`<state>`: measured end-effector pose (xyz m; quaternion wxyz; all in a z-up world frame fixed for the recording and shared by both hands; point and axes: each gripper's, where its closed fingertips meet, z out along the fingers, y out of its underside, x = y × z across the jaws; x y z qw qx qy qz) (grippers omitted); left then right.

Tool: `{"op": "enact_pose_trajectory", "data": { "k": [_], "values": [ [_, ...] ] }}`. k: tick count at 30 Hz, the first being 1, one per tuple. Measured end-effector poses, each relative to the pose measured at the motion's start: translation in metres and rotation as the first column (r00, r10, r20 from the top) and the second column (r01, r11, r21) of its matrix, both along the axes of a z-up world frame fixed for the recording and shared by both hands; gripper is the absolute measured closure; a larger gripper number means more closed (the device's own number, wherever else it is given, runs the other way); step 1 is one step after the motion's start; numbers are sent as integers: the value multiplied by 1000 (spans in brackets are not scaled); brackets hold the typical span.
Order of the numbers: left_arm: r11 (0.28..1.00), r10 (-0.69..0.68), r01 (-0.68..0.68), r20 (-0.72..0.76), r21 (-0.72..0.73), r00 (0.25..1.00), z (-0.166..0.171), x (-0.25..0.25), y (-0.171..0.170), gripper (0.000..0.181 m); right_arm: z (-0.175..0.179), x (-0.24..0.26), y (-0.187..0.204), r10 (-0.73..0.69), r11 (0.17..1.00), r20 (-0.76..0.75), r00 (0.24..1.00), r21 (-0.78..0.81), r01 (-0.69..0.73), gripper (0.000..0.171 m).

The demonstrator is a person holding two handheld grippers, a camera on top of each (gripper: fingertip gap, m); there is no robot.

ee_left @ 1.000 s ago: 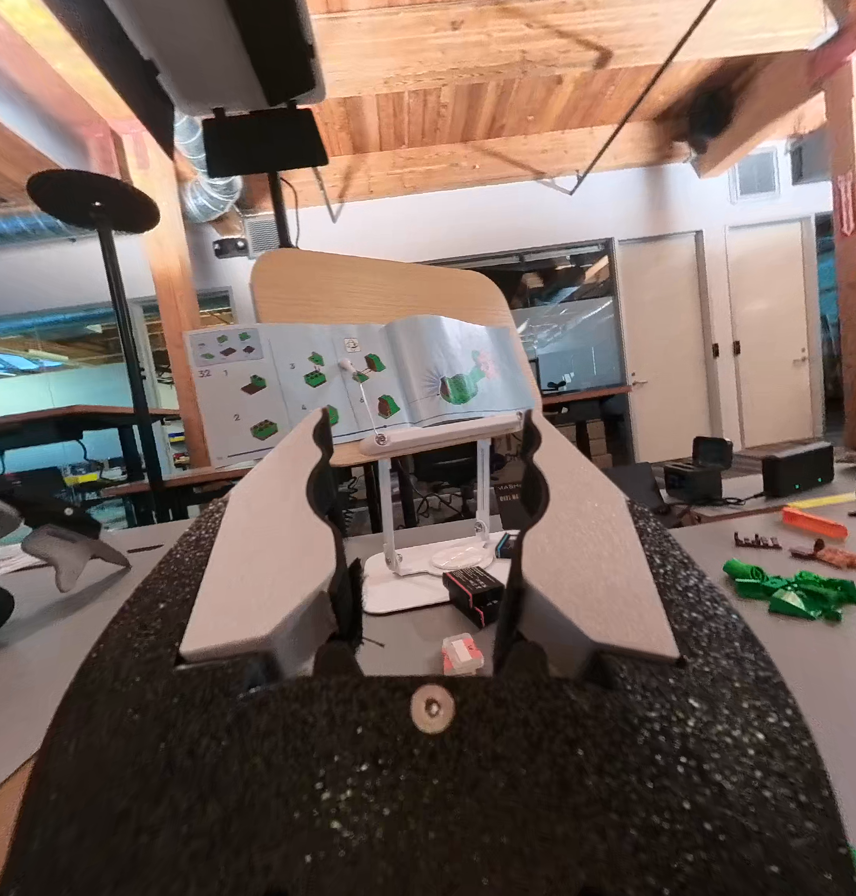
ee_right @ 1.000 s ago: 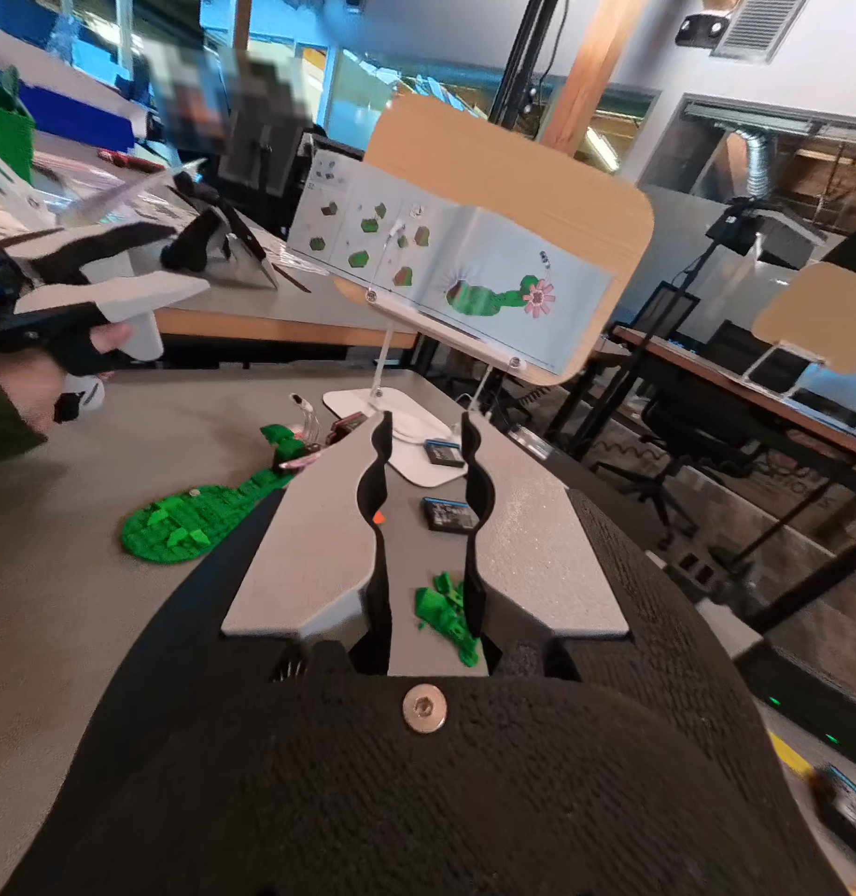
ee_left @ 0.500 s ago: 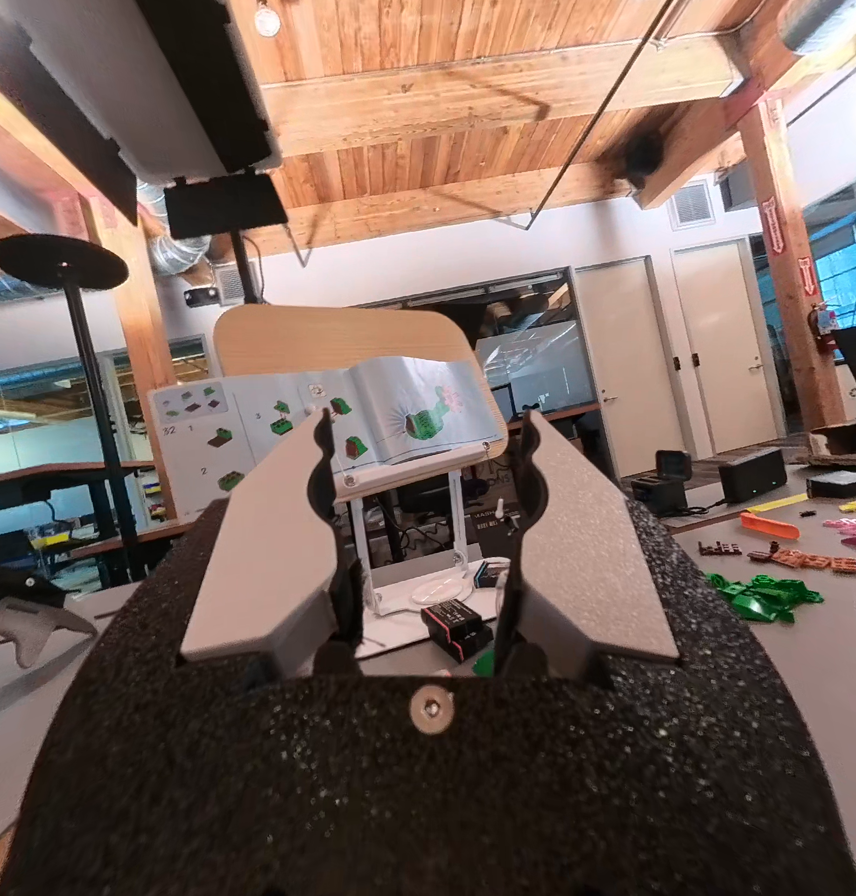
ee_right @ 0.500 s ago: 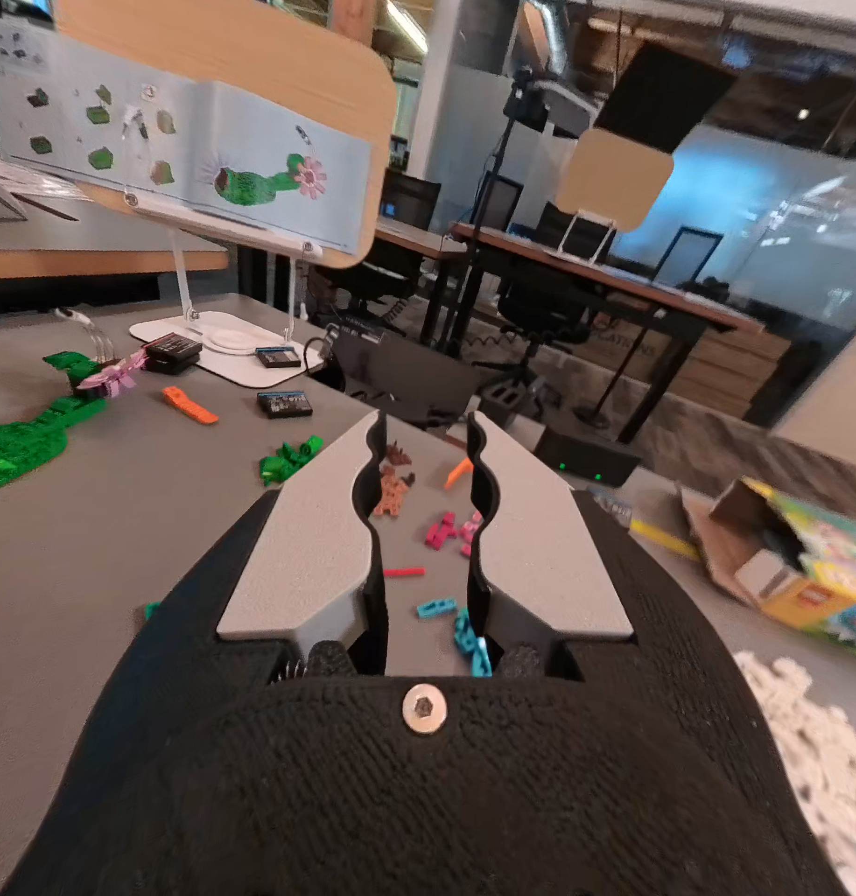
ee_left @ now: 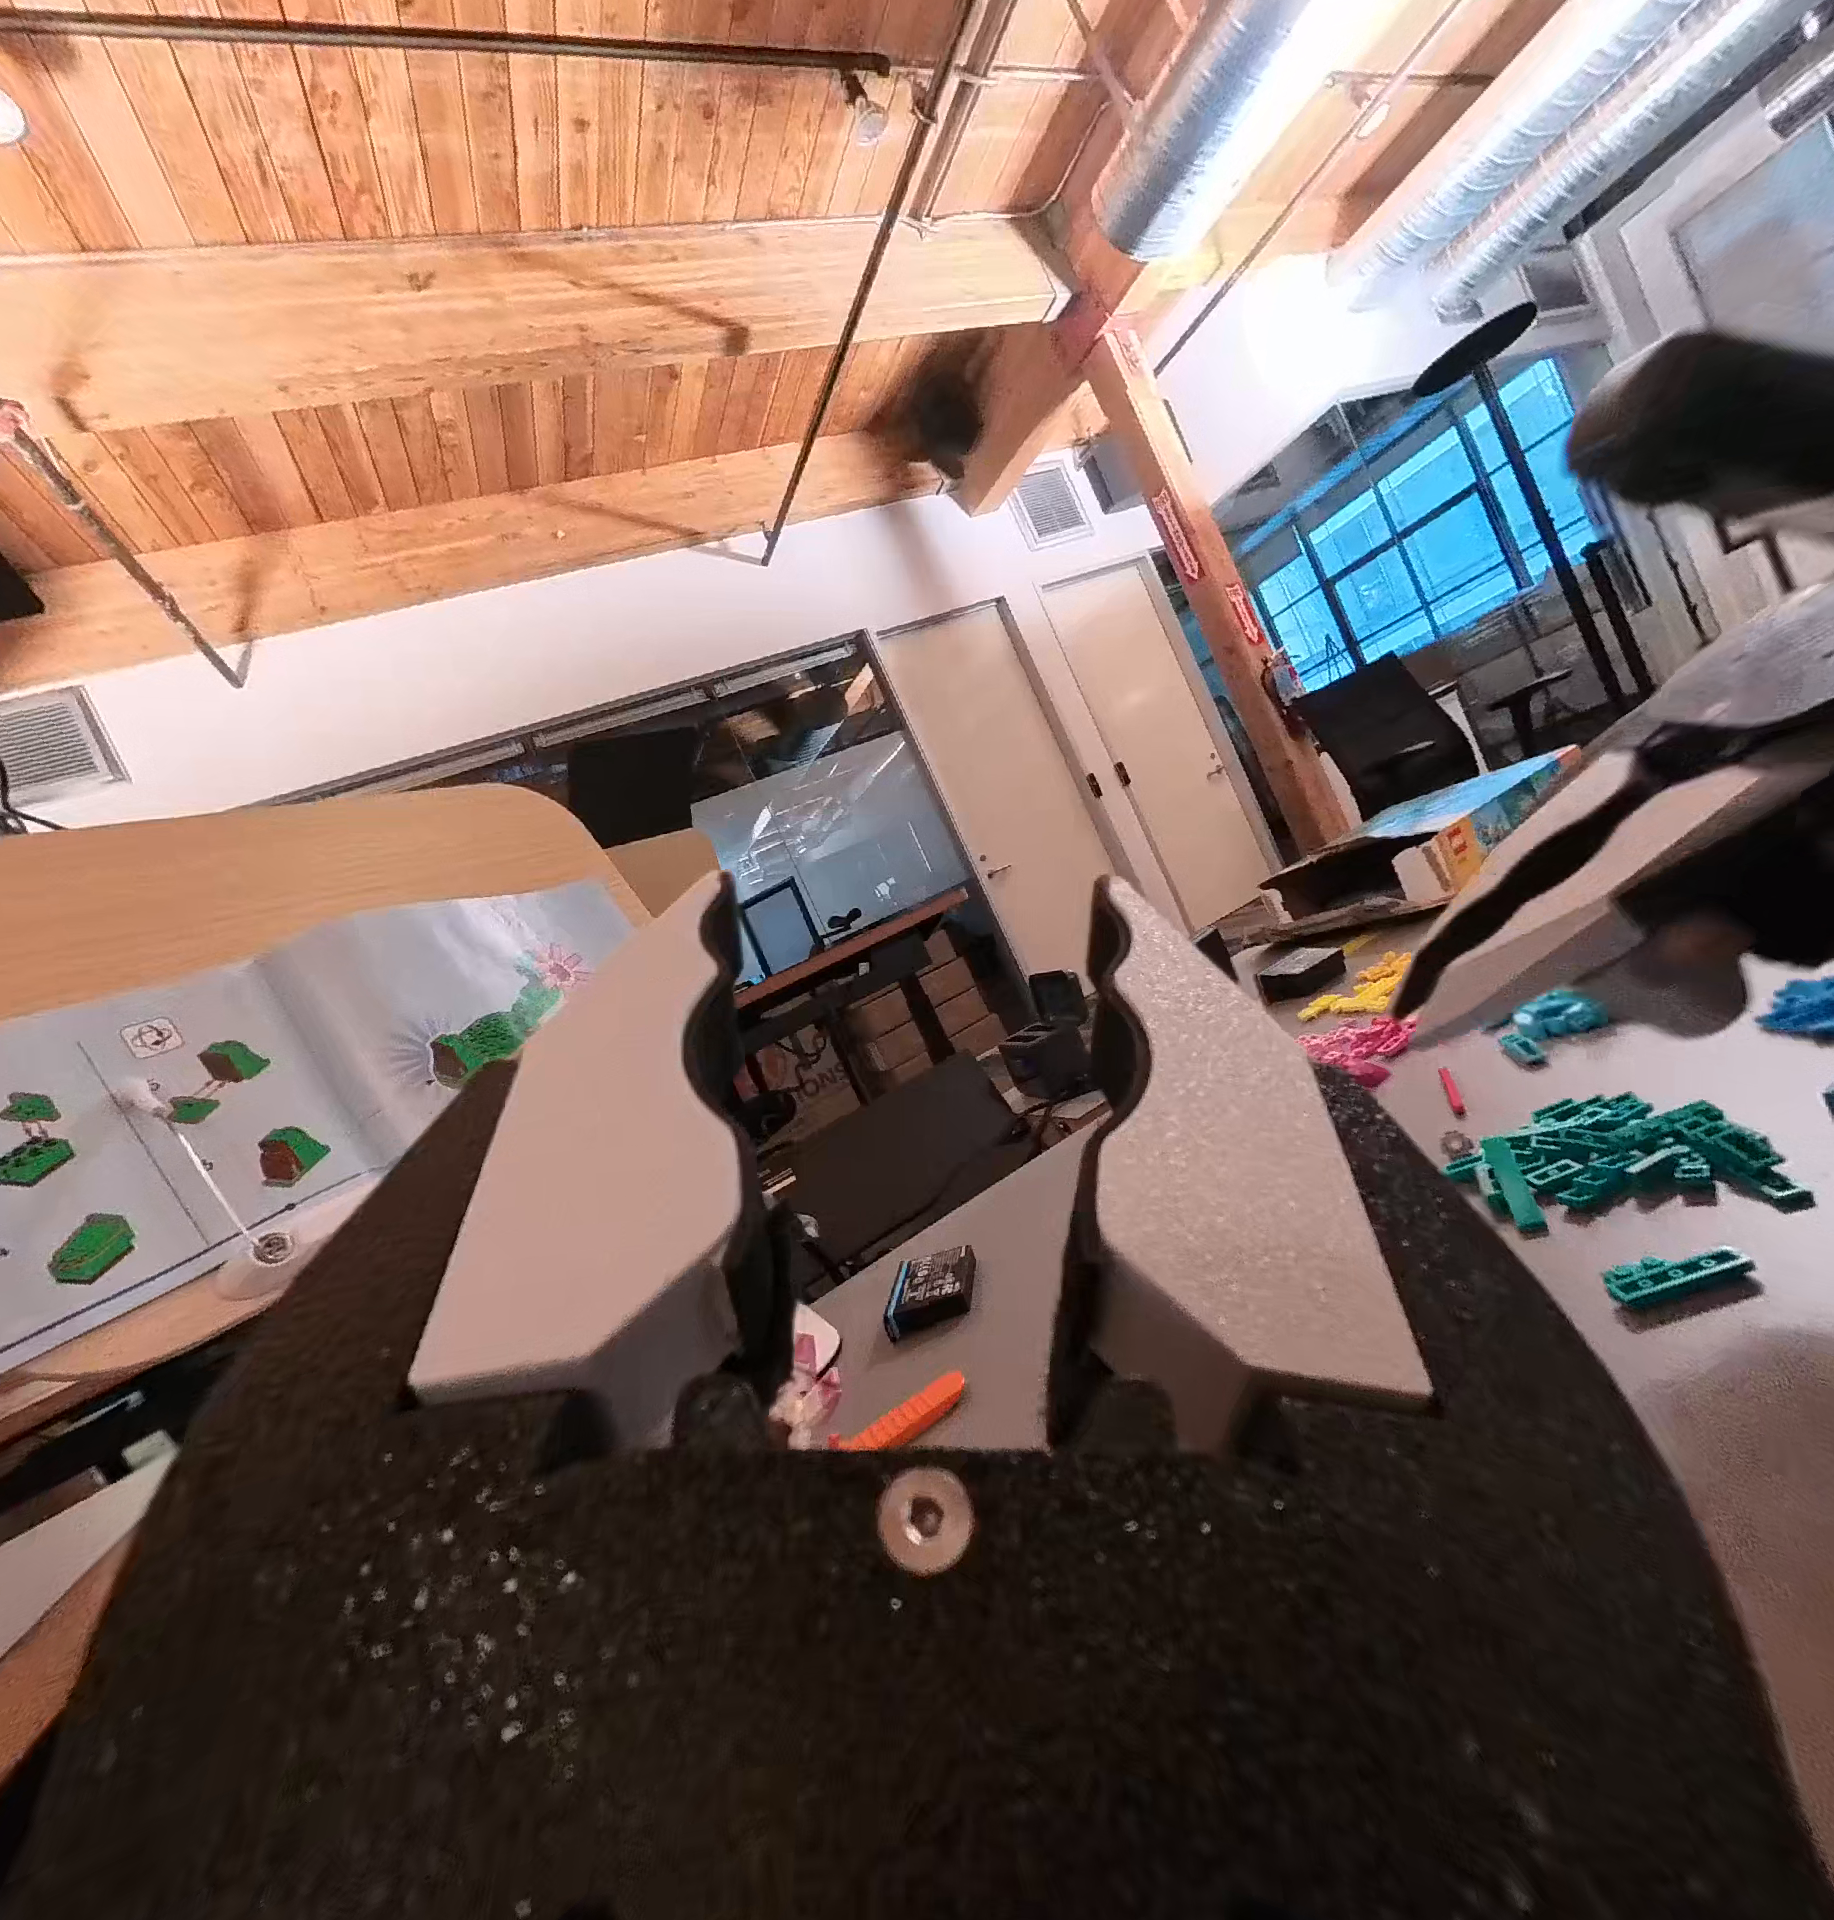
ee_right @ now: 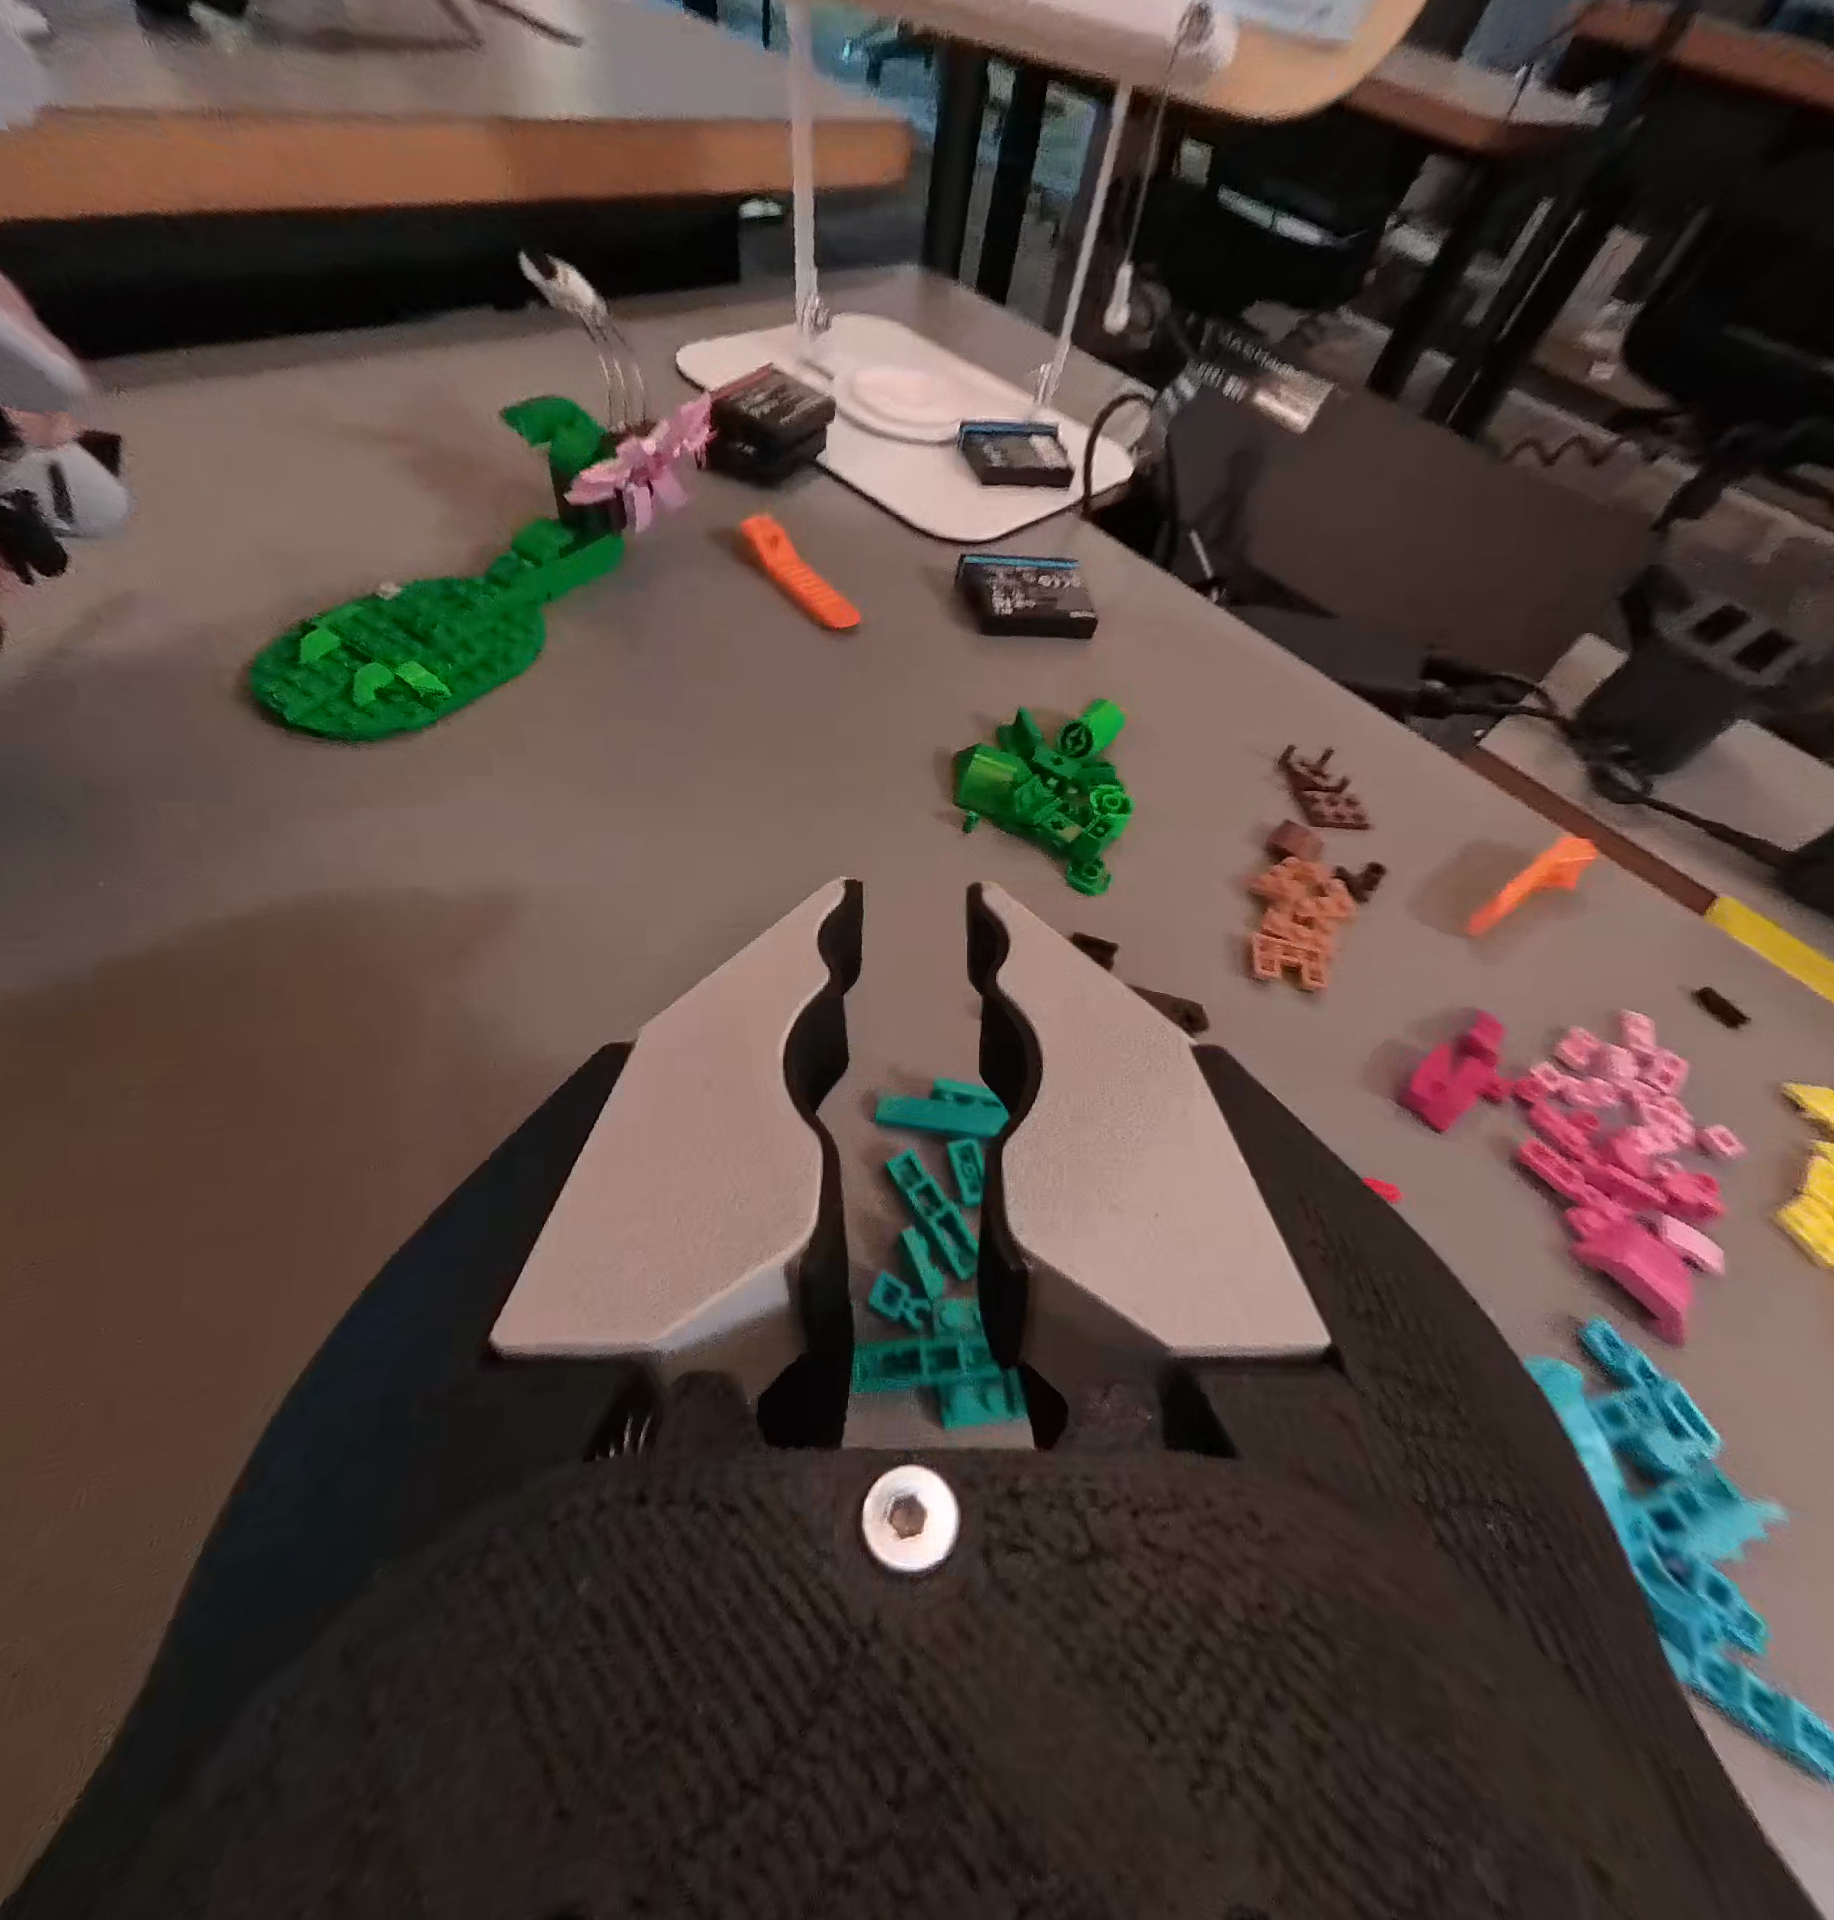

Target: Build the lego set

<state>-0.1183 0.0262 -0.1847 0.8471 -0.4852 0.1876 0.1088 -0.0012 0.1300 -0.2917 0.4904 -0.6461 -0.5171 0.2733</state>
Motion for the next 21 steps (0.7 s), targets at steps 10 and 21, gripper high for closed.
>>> {"op": "enact_pose_trajectory", "data": {
  "k": [10, 21],
  "values": [
    [997, -56, 51, -100, -52, 993, -16, 21, 6, 121, -69, -65, 45, -61, 984, 273, 960, -143, 103, 157],
    [997, -51, 44, -122, -61, 991, -17, 23, 7, 123, -77, -74, 61, -70, 979, 345, 936, -159, 131, 164]
  ]
}}
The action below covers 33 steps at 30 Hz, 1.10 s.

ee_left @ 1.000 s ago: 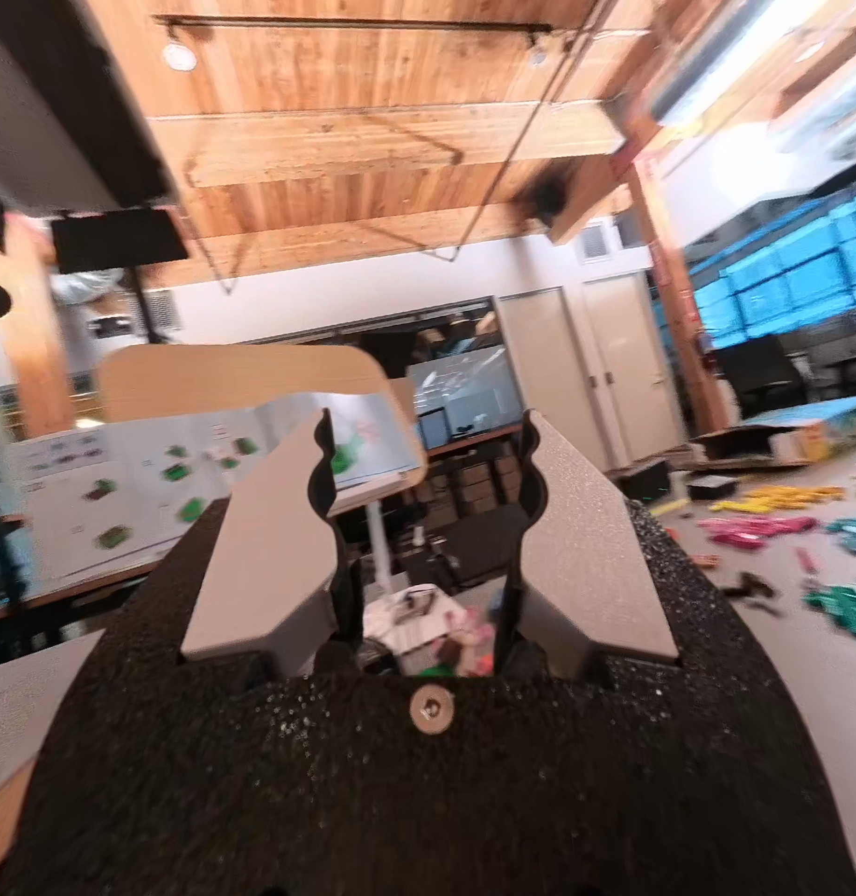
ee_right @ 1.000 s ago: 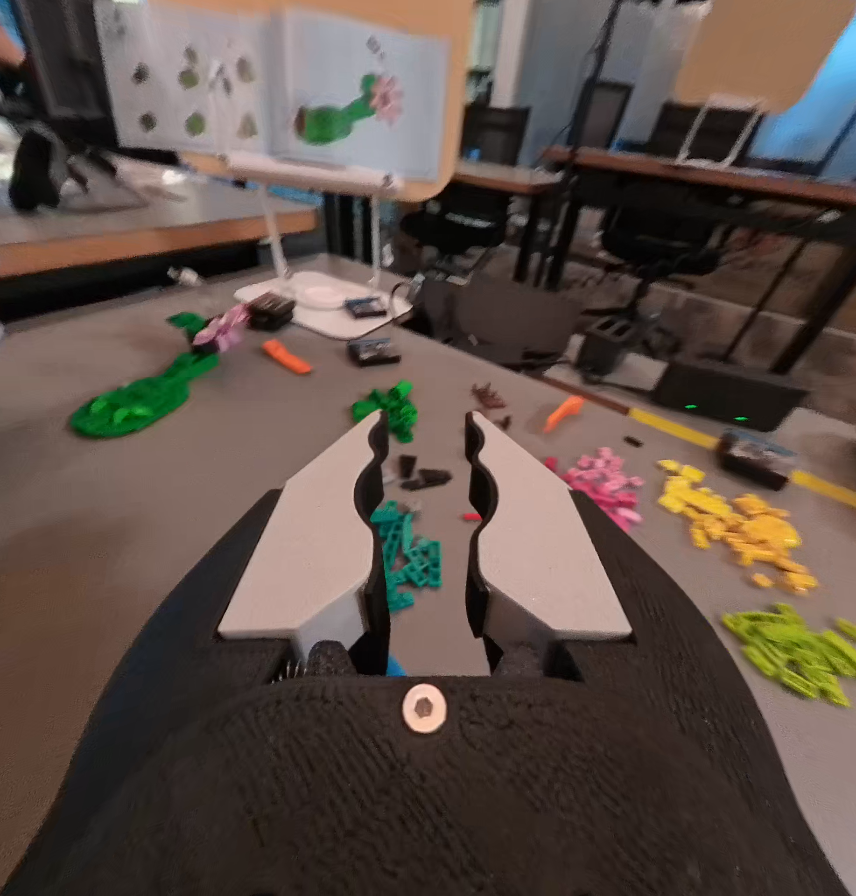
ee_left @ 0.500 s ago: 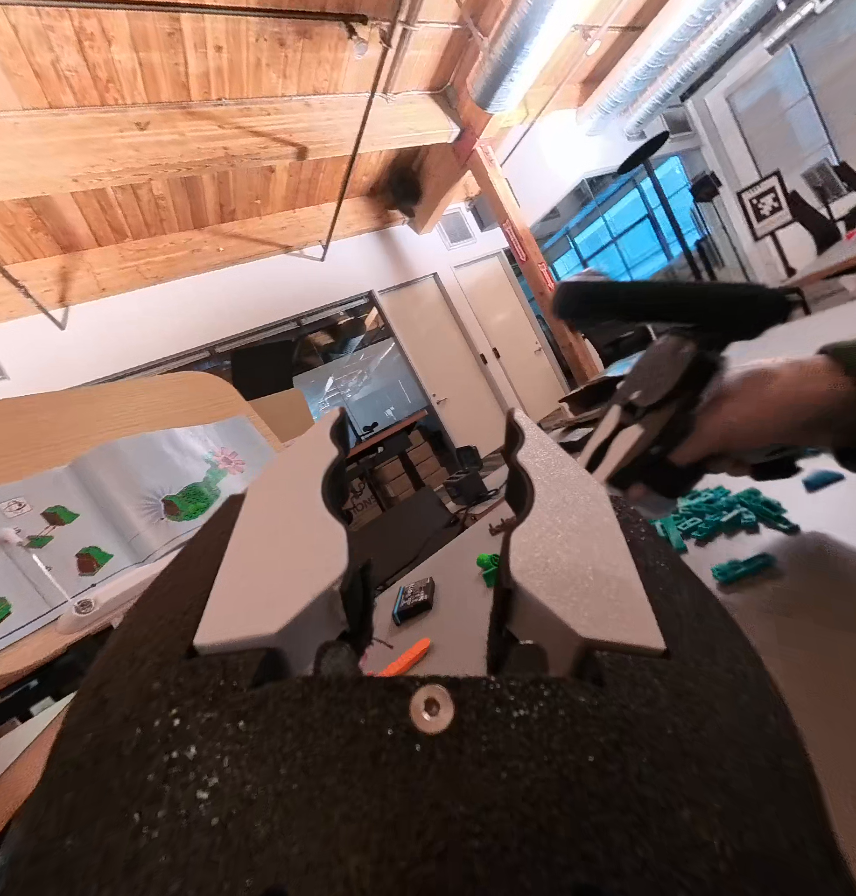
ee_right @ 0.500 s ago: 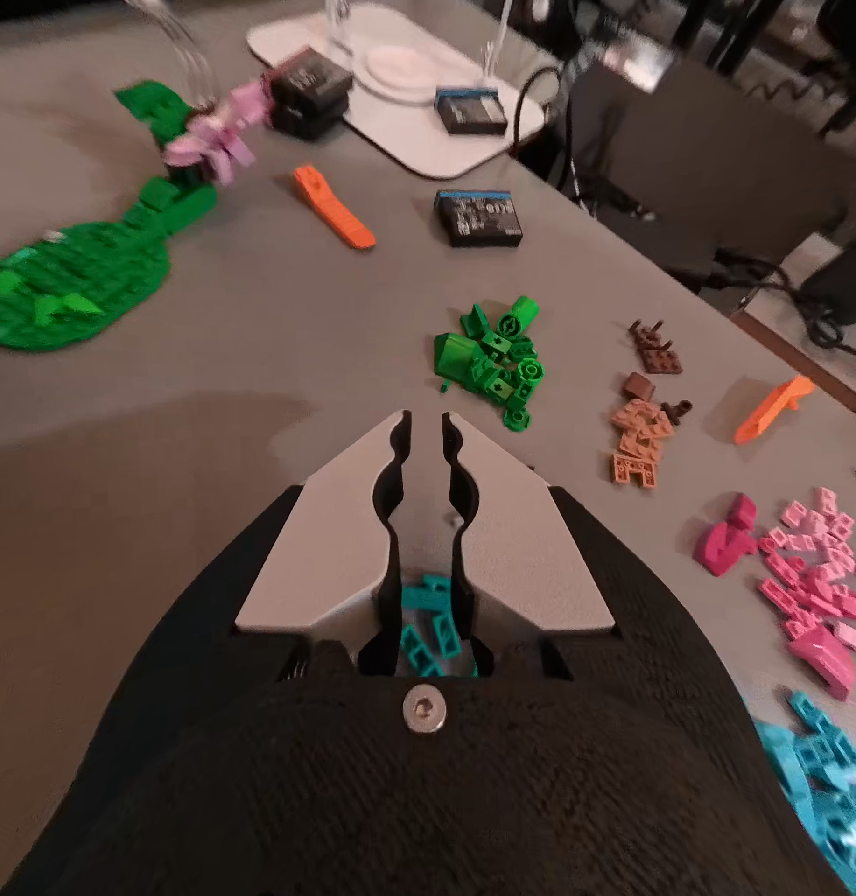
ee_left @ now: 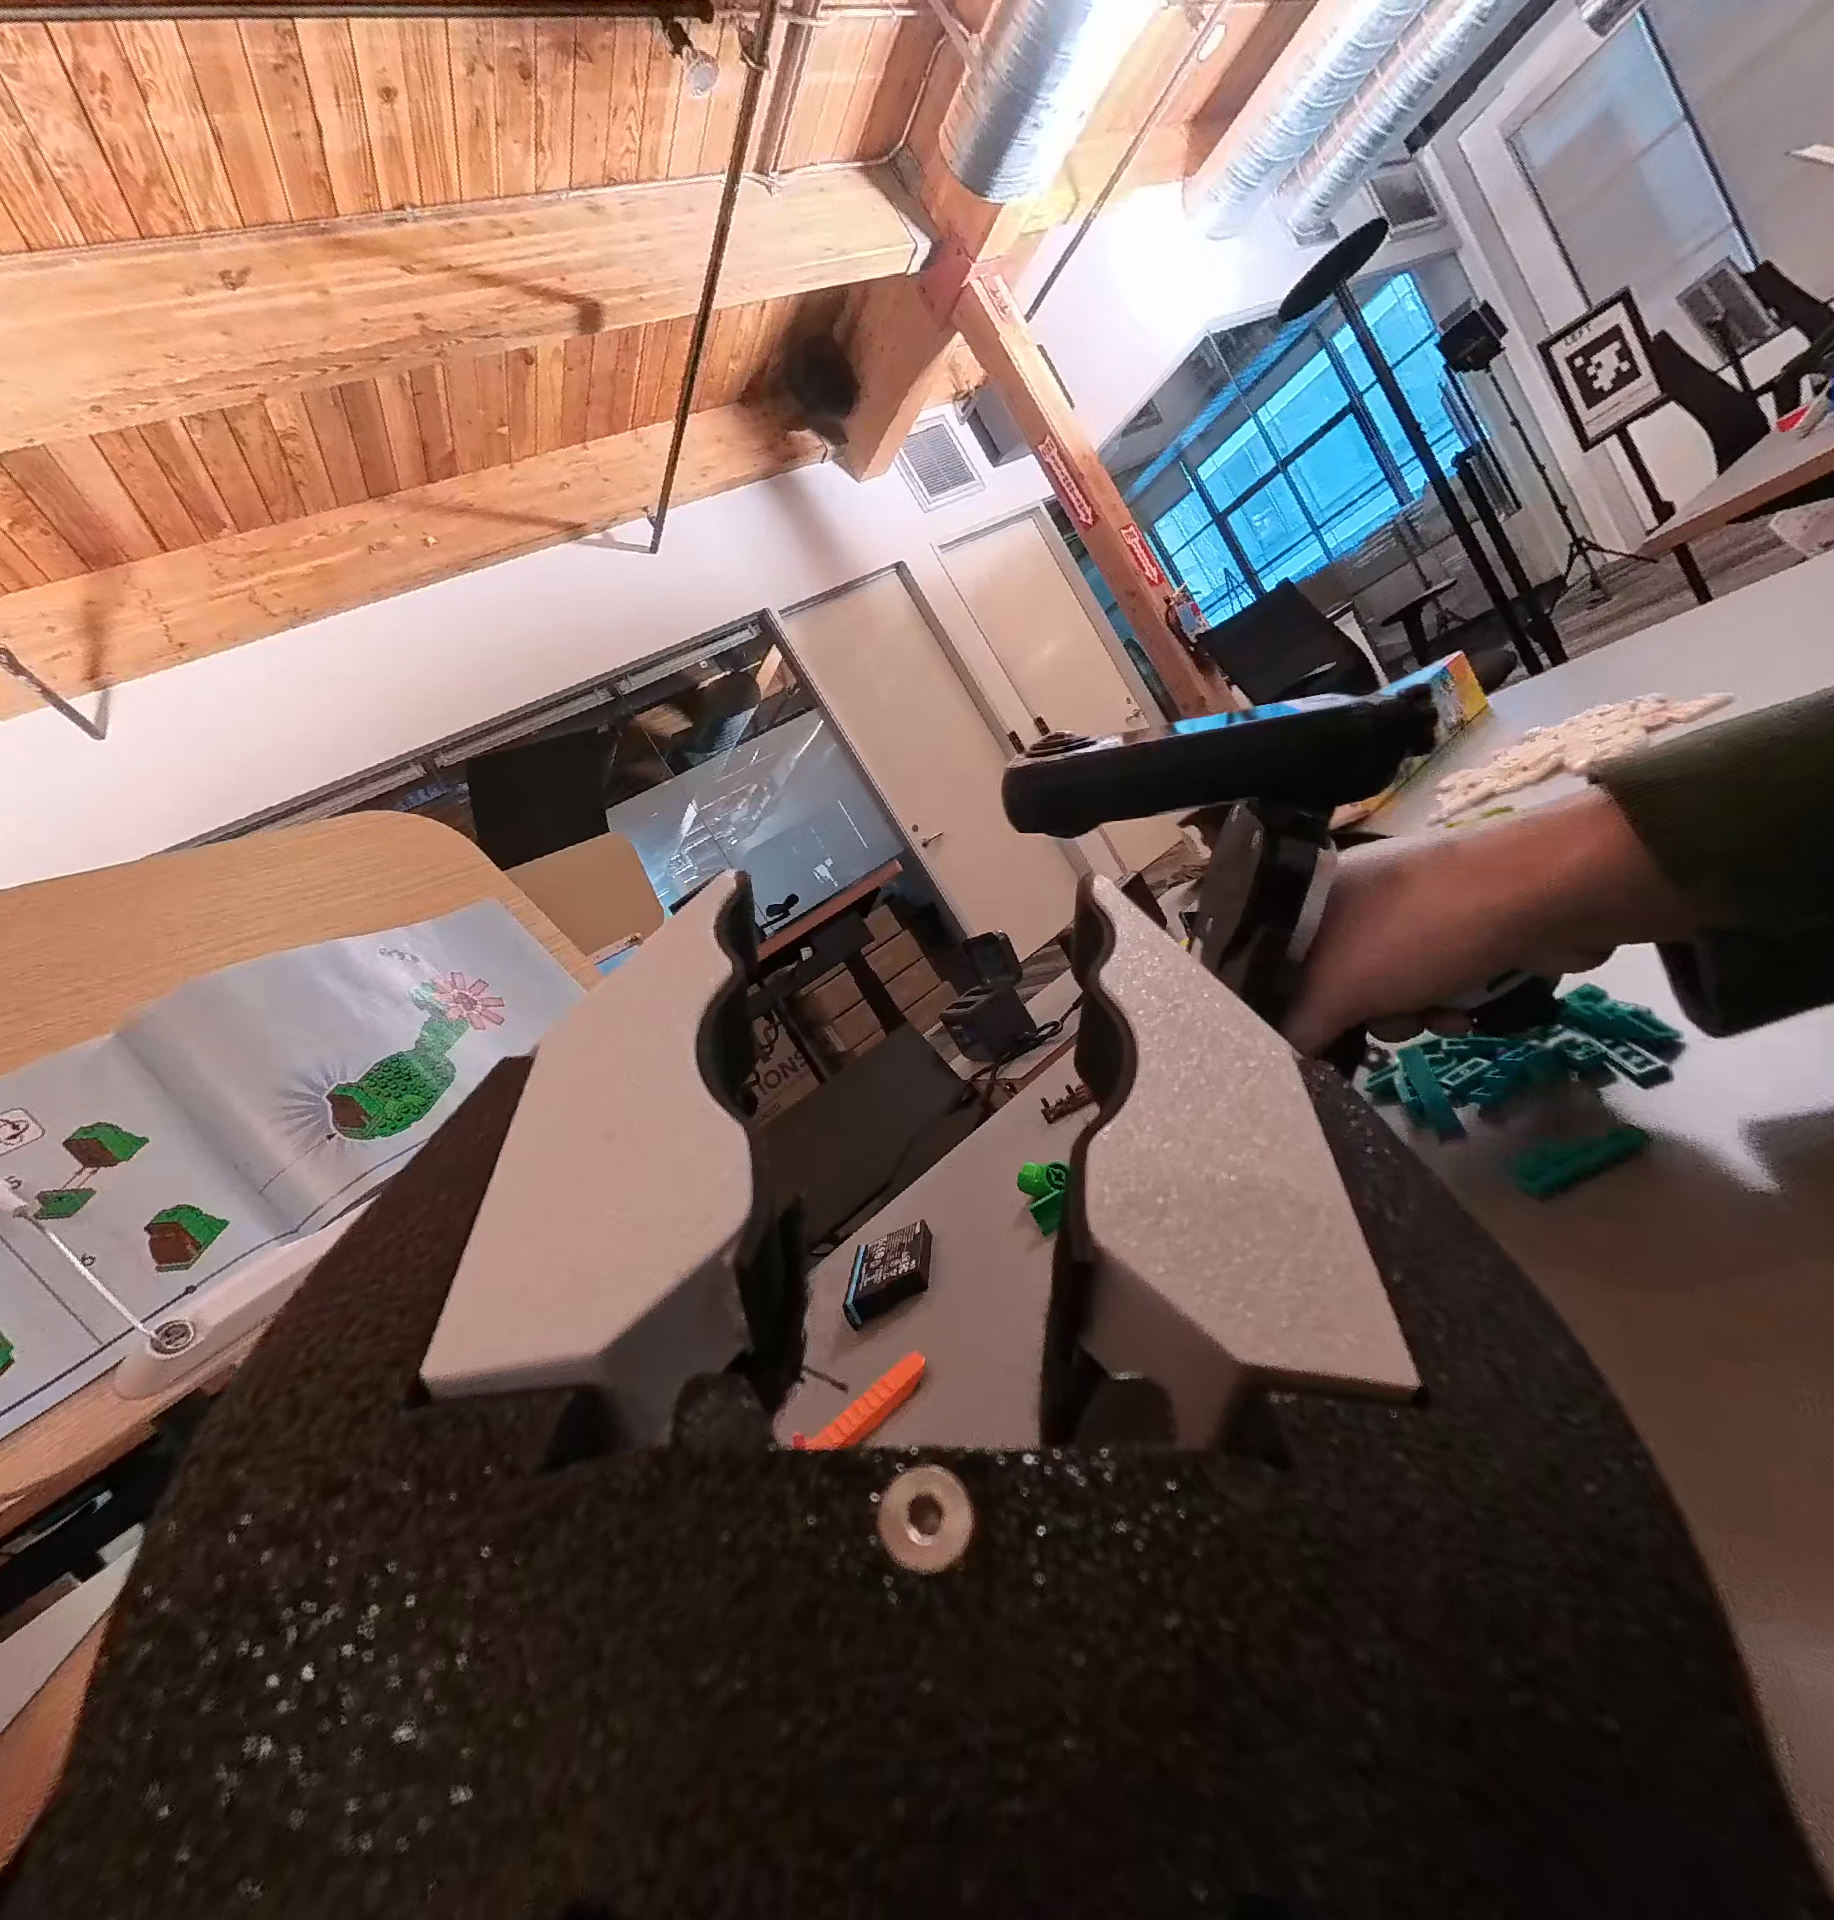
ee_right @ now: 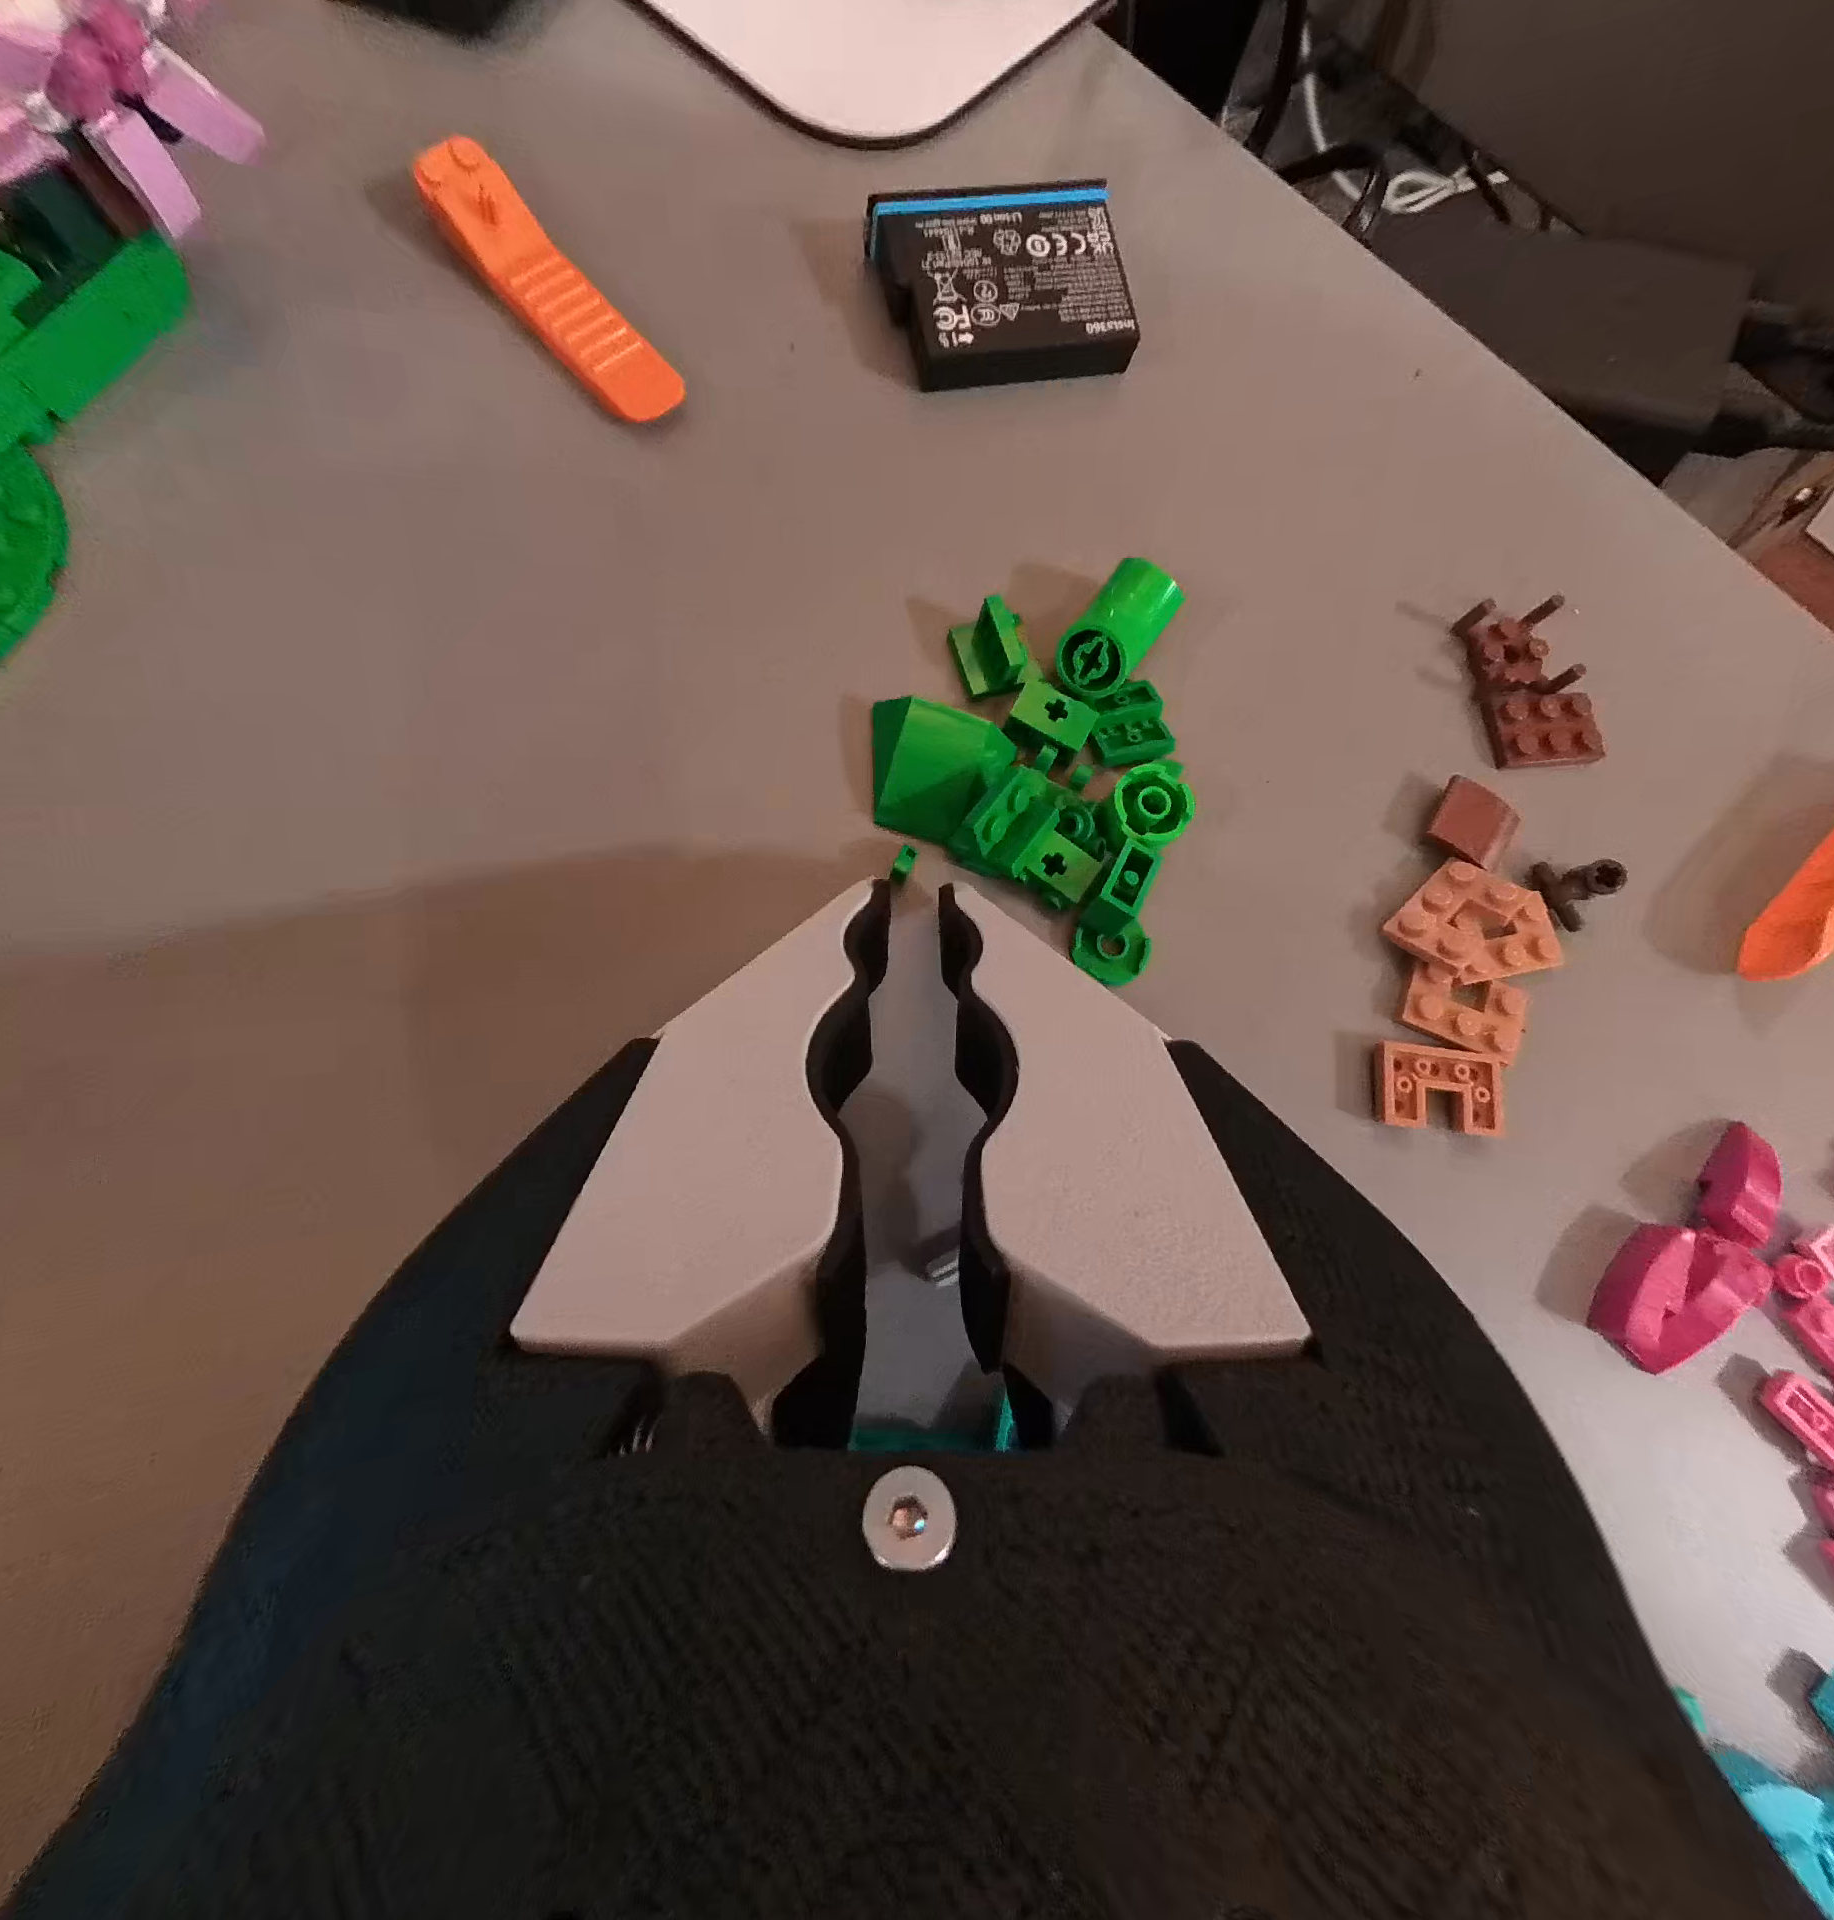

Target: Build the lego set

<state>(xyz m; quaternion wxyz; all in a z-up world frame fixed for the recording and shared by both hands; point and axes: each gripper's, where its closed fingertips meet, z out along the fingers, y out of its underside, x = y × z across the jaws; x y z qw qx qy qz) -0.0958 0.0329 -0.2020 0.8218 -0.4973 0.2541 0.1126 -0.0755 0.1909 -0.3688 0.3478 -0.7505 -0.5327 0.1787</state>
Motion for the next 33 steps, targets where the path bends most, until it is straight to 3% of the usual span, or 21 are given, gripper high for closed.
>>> {"op": "enact_pose_trajectory", "data": {
  "k": [11, 19, 33],
  "values": [
    [1000, 5, -5, -7, -13, 1000, -2, -1, 2, 124, -2, -8, 4, 12, 999, 32, 999, -48, -11, 169],
    [1000, 11, -11, -15, -13, 1000, -2, 0, 2, 126, -2, 1, -1, 43, 993, 57, 997, -111, -37, 155],
    [1000, 10, -10, -11, -20, 1000, -4, 0, 3, 126, -2, -13, 6, 47, 996, 40, 998, -74, -44, 166]
  ]
}}
